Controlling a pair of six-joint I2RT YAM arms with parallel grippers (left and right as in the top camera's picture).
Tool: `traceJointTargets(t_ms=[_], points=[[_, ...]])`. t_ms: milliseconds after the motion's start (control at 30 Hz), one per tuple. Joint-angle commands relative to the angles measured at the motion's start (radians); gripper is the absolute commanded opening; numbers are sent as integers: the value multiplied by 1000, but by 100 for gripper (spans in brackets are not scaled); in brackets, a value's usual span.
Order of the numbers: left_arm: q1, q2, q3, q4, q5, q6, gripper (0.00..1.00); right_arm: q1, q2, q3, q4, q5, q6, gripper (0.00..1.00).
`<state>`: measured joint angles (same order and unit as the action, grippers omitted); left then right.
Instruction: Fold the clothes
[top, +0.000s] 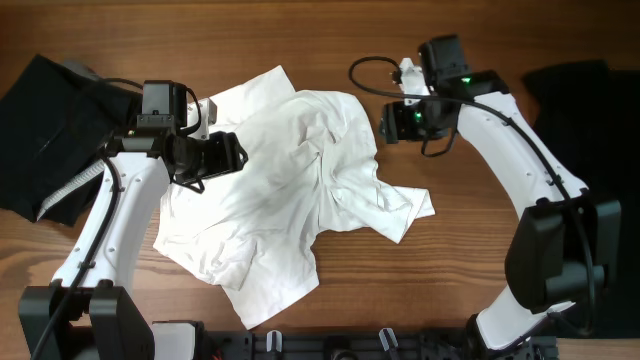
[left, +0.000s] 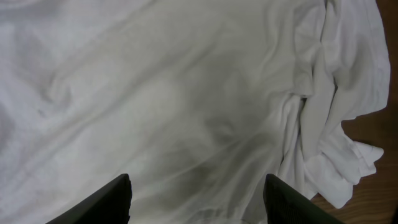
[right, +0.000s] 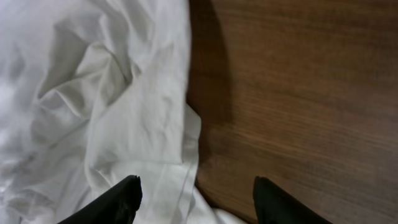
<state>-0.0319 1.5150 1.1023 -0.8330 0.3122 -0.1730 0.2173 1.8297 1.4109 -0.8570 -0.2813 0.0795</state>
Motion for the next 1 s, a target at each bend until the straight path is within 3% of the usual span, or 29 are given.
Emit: traceJointTargets(t_ms=[0, 67, 300, 400, 433, 500, 533, 600, 967], points=[[-5, 5, -8, 2, -3, 6, 67, -4, 46, -58, -3, -157, -105, 73], [-5, 5, -8, 7, -3, 5, 68, 2, 63, -96, 34, -207, -119, 78], [-6, 5, -8, 9, -3, 5, 67, 5, 95, -169, 225, -251, -46, 72], [-6, 5, -8, 6, -3, 5, 67, 11, 111, -170, 245, -300, -59, 49], [-6, 5, -8, 7, -3, 5, 67, 22, 112, -169, 245, -311, -73, 27], [-6, 5, -8, 7, -3, 5, 67, 24, 111, -169, 247, -310, -72, 9], [-5, 5, -8, 6, -3, 5, 67, 22, 111, -167, 246, -299, -61, 4], [-5, 5, -8, 5, -3, 5, 67, 10, 109, -152, 242, -251, 3, 4], [-5, 5, -8, -4, -3, 6, 68, -126, -13, 120, 156, -49, -1, 4]])
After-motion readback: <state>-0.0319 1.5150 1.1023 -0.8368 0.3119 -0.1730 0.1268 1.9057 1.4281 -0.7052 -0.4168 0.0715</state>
